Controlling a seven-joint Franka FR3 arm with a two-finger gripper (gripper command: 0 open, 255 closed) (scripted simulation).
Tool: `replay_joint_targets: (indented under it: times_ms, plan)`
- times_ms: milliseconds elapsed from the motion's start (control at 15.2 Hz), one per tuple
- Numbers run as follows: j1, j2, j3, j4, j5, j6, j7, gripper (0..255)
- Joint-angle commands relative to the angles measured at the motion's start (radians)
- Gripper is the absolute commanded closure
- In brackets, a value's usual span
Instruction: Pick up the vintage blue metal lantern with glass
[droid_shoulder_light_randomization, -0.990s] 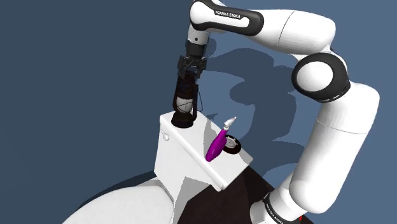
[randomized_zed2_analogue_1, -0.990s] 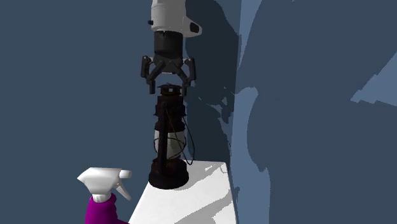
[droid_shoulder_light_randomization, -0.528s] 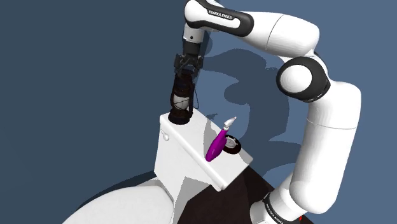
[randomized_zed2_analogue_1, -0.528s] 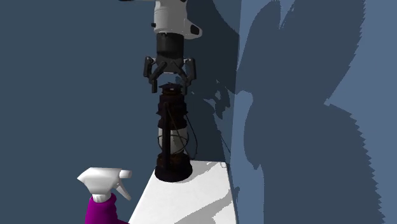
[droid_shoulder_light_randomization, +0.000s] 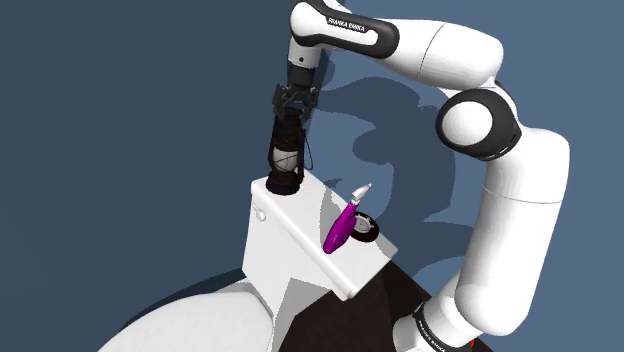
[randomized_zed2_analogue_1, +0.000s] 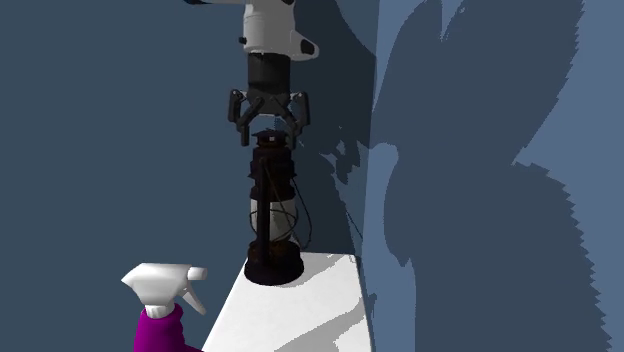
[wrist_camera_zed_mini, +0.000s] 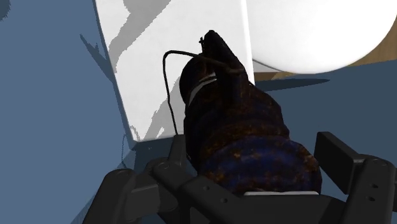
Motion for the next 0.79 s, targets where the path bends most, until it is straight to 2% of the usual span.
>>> replay_joint_targets:
  times_ms: [0, 66, 198, 330, 396, 726]
  plan:
    - [-0.001, 0.09, -0.002, 0.023, 0.0, 0.034, -0.006, 255]
    - [-0.005, 0.099, -0.004, 0.041, -0.001, 0.025, -0.012, 255]
    - [0.006, 0.147, -0.002, 0.151, -0.007, -0.038, -0.002, 255]
    - [-0.002, 0.12, -0.004, 0.129, -0.006, -0.043, -0.01, 255]
    - [0.002, 0.06, 0.002, -0.033, 0.002, 0.06, 0.003, 255]
    - [0.004, 0.068, 0.003, 0.048, 0.001, -0.012, 0.005, 255]
